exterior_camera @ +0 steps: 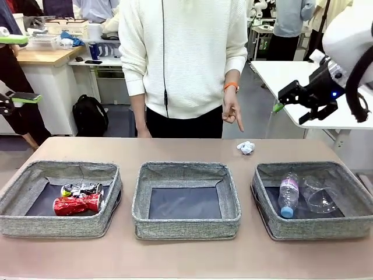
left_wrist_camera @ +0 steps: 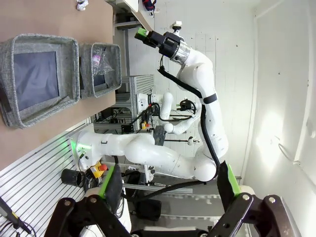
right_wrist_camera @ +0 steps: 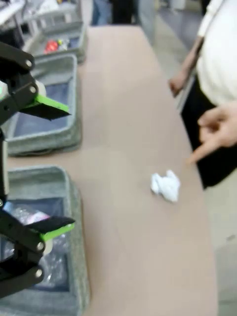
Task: Sort the waste into the appropriate baskets.
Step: Pick up the waste item pointed out by the person.
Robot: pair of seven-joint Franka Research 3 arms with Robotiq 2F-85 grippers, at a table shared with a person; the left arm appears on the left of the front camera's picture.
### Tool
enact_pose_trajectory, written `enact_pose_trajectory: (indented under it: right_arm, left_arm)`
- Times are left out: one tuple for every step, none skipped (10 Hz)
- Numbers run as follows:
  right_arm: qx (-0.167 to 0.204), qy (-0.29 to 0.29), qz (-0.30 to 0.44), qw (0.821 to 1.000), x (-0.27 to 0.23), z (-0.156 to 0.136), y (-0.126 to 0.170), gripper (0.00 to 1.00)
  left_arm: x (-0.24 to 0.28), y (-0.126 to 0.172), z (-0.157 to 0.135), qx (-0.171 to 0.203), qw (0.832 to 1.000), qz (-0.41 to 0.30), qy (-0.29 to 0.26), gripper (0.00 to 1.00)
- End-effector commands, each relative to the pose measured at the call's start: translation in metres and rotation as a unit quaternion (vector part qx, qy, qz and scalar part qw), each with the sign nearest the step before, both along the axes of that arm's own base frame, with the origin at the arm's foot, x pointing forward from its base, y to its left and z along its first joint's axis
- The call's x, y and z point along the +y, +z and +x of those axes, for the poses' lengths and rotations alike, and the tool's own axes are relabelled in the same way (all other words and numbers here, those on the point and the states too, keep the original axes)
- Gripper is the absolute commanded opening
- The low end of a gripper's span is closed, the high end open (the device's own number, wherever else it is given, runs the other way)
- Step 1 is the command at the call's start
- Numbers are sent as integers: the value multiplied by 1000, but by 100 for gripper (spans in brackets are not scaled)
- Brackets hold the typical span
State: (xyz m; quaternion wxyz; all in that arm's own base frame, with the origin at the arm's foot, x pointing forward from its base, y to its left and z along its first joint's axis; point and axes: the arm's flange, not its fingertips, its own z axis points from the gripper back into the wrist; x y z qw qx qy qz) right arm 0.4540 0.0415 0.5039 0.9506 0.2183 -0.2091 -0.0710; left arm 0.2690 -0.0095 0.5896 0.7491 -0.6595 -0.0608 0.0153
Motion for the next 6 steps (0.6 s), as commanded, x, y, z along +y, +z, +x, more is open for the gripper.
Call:
enact_pose_trajectory:
  right_arm:
    - [5, 17, 81, 997, -14, -19, 15, 100]
    - [0, 0, 0, 1000, 0, 0, 0, 100]
    - [18, 70, -11, 997, 15, 28, -12, 100]
    - [31, 105, -13, 994, 24, 62, -30, 100]
    - [32, 100, -22, 994, 25, 86, -42, 100]
    - [24, 125, -28, 992, 26, 109, -57, 100]
  left_arm:
    - [3, 1, -1, -10, 1000, 3, -7, 100]
    - [3, 1, -1, -10, 1000, 3, -7, 100]
    - [3, 1, -1, -10, 1000, 3, -7, 100]
    - [3, 1, -1, -10, 1000, 3, -7, 100]
    - [3, 1, -1, -10, 1000, 3, -7, 100]
    - [3, 1, -1, -10, 1000, 3, -7, 100]
